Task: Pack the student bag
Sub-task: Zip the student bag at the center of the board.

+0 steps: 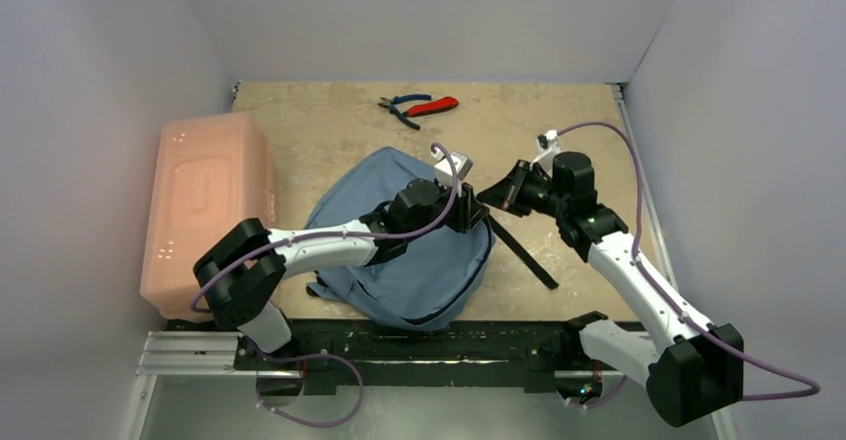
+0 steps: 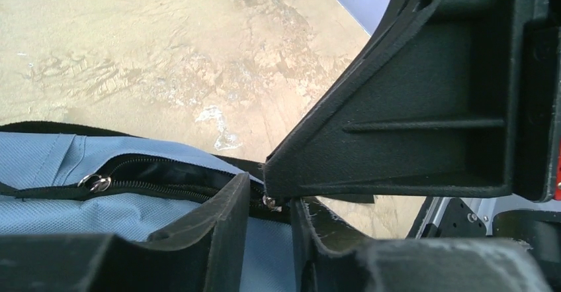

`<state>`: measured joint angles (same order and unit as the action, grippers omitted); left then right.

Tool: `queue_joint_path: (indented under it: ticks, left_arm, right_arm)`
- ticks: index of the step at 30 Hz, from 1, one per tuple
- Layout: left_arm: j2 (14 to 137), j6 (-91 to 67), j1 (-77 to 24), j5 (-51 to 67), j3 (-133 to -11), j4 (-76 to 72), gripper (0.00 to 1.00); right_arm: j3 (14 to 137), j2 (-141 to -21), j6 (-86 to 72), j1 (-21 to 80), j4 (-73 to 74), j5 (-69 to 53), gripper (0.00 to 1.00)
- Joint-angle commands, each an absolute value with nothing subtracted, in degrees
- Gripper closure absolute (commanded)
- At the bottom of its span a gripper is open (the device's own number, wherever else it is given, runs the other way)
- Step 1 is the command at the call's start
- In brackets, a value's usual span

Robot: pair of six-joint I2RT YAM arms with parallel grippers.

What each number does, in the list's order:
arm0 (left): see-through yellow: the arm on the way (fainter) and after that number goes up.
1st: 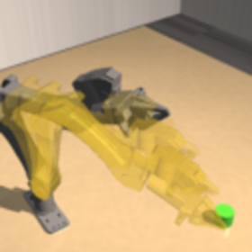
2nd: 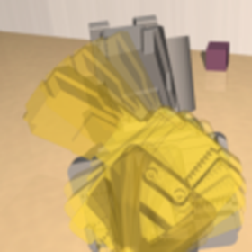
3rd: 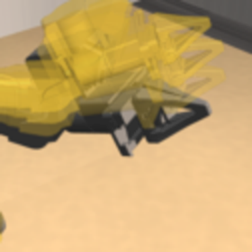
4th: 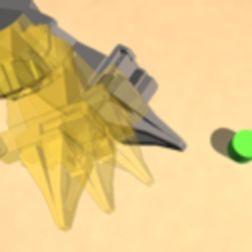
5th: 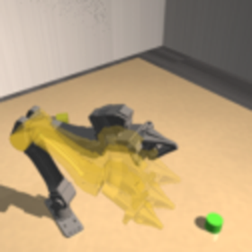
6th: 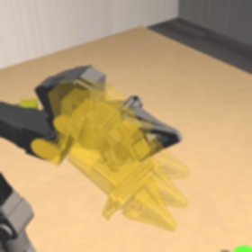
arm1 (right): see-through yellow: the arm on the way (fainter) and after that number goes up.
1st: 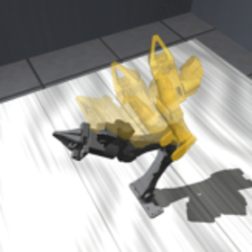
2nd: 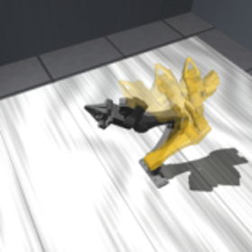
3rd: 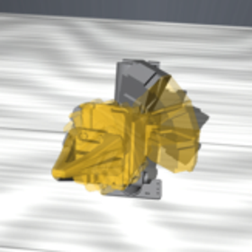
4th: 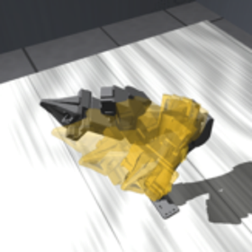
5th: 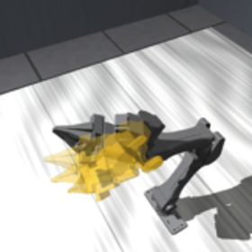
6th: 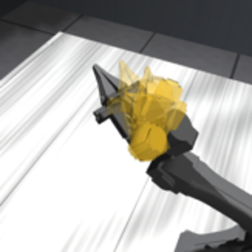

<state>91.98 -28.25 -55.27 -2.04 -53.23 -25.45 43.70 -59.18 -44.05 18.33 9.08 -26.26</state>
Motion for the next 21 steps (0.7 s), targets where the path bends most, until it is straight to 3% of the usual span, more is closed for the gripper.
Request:
queue_joint_path:
  ticks: [1,4,5,9,12,16,21]
  left_arm:
    - [91.9,-26.1,-54.8,-4.9,-55.1,-30.2,0.77]
    - [91.4,-26.1,-54.8,-4.8,-55.2,-29.7,1.00]
    - [91.2,-26.3,-54.9,-4.6,-55.3,-29.4,1.00]
    - [91.1,-28.4,-54.7,-3.8,-56.0,-26.3,1.00]
    - [91.2,-30.2,-54.6,-2.1,-56.9,-23.8,1.00]
    - [91.4,-32.9,-54.1,-1.3,-57.7,-20.1,1.00]
    - [91.9,-36.4,-52.9,3.0,-58.3,-19.2,1.00]
  right_arm:
    - [43.6,-57.0,-46.0,18.5,4.5,-29.2,1.00]
    - [43.4,-56.5,-44.7,18.7,5.7,-28.8,1.00]
    - [43.9,-56.4,-43.2,18.8,7.3,-28.1,0.98]
    - [49.6,-57.0,-33.9,18.8,21.8,-17.3,0.59]
    - [49.8,-55.2,-32.4,18.7,27.7,-9.6,0.41]
    - [47.3,-52.6,-32.9,19.6,31.9,-3.3,0.37]
    - [42.6,-48.5,-31.8,21.3,28.0,-11.0,0.37]
